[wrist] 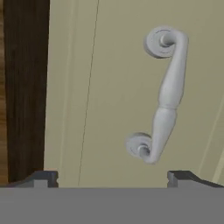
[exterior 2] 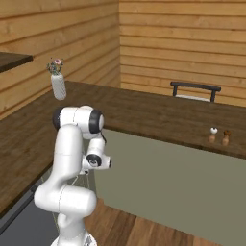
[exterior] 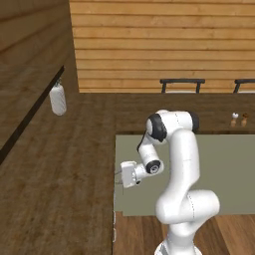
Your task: Take a straw from the drawer in front and place it inside the glass cup on the dining counter.
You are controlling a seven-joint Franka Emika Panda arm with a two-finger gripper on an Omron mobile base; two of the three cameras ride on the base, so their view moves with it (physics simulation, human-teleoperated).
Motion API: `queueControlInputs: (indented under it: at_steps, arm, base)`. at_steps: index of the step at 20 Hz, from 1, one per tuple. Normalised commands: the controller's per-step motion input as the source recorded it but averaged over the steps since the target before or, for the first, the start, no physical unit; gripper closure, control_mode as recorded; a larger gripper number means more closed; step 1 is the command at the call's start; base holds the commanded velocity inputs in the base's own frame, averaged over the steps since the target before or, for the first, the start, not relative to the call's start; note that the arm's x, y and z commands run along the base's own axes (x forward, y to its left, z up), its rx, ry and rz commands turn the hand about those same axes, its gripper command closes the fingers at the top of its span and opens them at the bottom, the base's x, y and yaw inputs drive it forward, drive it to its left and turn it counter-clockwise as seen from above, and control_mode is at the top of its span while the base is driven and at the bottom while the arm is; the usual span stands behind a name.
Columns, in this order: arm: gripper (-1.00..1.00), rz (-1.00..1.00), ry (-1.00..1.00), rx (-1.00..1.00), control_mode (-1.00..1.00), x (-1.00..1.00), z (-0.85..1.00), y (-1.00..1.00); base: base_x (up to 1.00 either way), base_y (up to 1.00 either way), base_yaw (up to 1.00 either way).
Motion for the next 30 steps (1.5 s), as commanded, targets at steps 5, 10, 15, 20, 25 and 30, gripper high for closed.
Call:
queueControlInputs:
  at_steps: [5, 10, 15, 20, 25, 30]
  arm:
    - [-1.0, 0.0, 0.0, 0.0, -1.0, 0.26, -0.24, 0.18]
    - [-1.0, 0.0, 0.0, 0.0, -1.0, 0.31, -0.29, 0.15]
    - [-1.0, 0.0, 0.0, 0.0, -1.0, 0.35, -0.32, 0.03]
    - [-1.0, 0.0, 0.0, 0.0, -1.0, 0.17, -0.26, 0.06]
    - [1.0, -0.02, -0.03, -0.02, -1.0, -0.03, -0.07, 0.13]
    - [1.0, -0.01, -0.05, -0.01, -1.0, -0.24, 0.0, -0.02]
  base:
    - [0.0, 0.0, 0.0]
    - [0.0, 0.0, 0.0]
    - [0.0, 0.0, 0.0]
    - [0.0, 0.0, 0.0]
    - [0.0, 0.0, 0.0]
    - [0.0, 0.0, 0.0]
